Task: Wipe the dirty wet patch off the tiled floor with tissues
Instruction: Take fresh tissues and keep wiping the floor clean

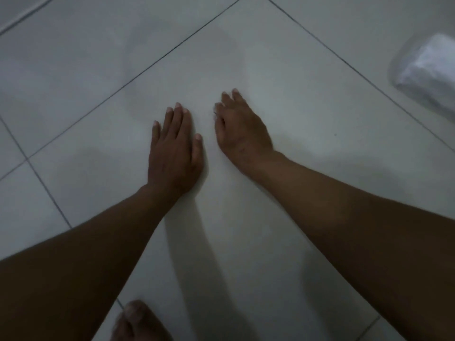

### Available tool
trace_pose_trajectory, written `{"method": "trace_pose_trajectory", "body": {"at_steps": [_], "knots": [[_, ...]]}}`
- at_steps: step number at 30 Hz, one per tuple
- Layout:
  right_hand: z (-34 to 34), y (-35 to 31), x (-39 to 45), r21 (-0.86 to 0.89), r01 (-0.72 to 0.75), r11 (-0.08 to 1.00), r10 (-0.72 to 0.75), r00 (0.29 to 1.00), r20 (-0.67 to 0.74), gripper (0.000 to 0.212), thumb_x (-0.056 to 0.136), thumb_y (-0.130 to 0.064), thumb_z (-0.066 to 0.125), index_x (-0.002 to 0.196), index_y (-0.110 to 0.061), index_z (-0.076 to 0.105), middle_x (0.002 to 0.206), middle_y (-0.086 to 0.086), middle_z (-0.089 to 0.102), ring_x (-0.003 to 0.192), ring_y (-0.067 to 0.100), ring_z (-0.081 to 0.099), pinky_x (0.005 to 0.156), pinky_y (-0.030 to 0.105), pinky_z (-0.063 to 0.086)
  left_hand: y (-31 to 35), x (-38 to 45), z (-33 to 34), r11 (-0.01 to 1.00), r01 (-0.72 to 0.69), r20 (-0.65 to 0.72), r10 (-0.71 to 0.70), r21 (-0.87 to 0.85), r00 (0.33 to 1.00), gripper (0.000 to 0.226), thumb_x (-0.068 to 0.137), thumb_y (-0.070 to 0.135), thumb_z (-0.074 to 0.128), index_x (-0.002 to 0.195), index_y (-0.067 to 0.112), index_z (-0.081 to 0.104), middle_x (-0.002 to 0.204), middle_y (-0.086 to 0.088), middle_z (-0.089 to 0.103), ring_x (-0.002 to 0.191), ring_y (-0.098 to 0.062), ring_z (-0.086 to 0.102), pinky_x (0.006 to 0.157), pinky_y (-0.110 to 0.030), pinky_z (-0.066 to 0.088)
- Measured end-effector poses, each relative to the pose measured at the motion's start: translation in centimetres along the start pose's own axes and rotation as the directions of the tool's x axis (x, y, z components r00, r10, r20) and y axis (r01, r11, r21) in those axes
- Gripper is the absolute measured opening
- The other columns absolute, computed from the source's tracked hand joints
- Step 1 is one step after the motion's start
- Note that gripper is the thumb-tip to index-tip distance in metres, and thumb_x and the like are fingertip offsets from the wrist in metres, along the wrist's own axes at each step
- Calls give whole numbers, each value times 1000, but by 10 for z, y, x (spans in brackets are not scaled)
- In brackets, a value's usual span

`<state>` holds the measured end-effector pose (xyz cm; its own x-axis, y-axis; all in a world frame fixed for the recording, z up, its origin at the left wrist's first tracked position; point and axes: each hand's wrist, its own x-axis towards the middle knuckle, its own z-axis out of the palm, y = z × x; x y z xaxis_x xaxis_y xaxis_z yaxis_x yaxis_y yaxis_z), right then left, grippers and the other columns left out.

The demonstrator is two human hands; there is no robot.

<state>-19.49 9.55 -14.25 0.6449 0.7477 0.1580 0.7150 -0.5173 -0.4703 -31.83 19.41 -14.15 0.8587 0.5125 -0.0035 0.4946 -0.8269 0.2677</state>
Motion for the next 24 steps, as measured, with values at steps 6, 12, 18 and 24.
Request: {"method": "trace_pose_trajectory", "body": {"at_steps": [6, 12, 18, 24], "knots": [[-1, 6, -24, -30, 162, 986, -164, 983, -87, 23, 93, -12, 59, 112, -10, 72, 127, 7, 65, 126, 21, 55, 94, 31, 50, -2, -1, 4, 1000, 6, -42, -6, -12, 999, 61, 101, 35, 23, 155, 7, 19, 164, -11, 13, 152, -20, 5, 123, -42, 4], [12, -8, 15, -7, -20, 1000, 20, 1000, -15, 31, 100, -12, 44, 125, -13, 62, 146, 4, 49, 142, 19, 33, 108, 33, 37, -3, -2, 6, 1000, 4, -40, -5, -19, 999, 60, 103, 36, 22, 156, 9, 17, 164, -9, 11, 152, -18, 3, 124, -42, 4], [-8, 10, -27, 85, 238, 968, -240, 971, 12, 27, 90, -12, 54, 110, -13, 72, 130, 2, 64, 131, 18, 50, 100, 30, 47, -2, -1, 5, 1000, 2, -51, -4, -28, 999, 60, 101, 34, 24, 155, 7, 21, 164, -10, 13, 152, -20, 5, 123, -41, 3], [-9, 22, -36, 18, -3, 1000, 7, 978, -210, 26, 91, -6, 55, 113, -6, 71, 125, 8, 66, 126, 23, 55, 98, 30, 46, 2, -4, 2, 998, -56, -28, 56, -28, 998, 59, 102, 32, 26, 155, 7, 20, 163, -10, 14, 152, -21, 6, 123, -44, 3]]}}
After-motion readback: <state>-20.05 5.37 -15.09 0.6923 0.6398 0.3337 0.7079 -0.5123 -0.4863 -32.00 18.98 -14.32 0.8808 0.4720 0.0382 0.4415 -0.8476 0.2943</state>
